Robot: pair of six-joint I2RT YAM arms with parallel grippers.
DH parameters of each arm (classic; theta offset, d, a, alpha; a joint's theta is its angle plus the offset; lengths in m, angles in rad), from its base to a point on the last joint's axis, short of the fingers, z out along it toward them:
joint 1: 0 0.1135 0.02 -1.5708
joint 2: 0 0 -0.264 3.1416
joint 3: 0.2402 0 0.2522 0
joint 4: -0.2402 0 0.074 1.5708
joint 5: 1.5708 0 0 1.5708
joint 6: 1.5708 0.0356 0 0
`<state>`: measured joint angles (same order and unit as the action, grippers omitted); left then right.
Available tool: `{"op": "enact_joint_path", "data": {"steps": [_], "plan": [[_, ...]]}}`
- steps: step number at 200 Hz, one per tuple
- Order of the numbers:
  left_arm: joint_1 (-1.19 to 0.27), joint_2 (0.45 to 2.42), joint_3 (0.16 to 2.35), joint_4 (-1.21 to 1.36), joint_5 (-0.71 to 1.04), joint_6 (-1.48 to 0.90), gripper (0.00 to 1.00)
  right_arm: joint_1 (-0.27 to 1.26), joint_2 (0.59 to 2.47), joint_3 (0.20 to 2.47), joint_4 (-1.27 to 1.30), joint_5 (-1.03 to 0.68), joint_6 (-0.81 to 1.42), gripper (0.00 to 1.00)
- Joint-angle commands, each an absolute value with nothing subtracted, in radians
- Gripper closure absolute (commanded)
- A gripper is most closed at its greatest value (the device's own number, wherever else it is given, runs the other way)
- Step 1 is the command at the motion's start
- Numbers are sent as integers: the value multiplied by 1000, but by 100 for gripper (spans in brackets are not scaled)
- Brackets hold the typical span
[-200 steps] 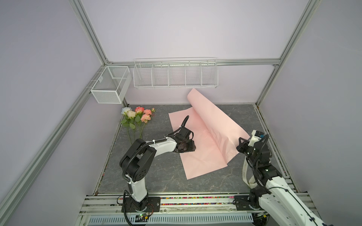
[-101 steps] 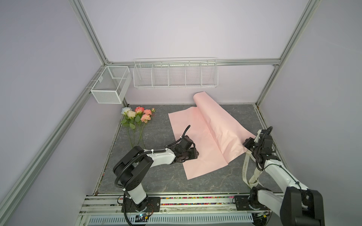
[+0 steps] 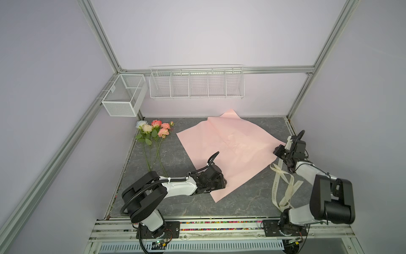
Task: Tie the bouquet of fake flowers
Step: 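Spread the flipped paper with the left gripper while the right pulls its corner outward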
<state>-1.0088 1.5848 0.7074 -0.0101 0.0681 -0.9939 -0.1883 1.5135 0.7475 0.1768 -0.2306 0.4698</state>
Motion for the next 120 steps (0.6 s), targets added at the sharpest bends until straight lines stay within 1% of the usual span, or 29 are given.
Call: {"op": "enact_joint_path", "data": {"steps": [1,13,31,43,64,92,120], "plan": [[-1011,1518,716,-153,18,-986,44,-189,1607,856,119,-425,431,94],[-1011,1470,726,-172,-3,-973,44,-183,1658,920,37,-455,413,94],[-1008,1396,742,-231,-47,-977,42,-173,1689,957,-48,-439,374,94],[-1006,1358,756,-293,-92,-978,41,-164,1690,972,-73,-418,344,94],[-994,1305,755,-361,-151,-956,40,-153,1730,1019,-130,-434,308,94],[-938,1245,726,-383,-141,-946,40,-125,1791,1084,-186,-472,265,94],[-907,1186,693,-382,-143,-945,40,-106,1826,1117,-225,-434,243,94]]}}
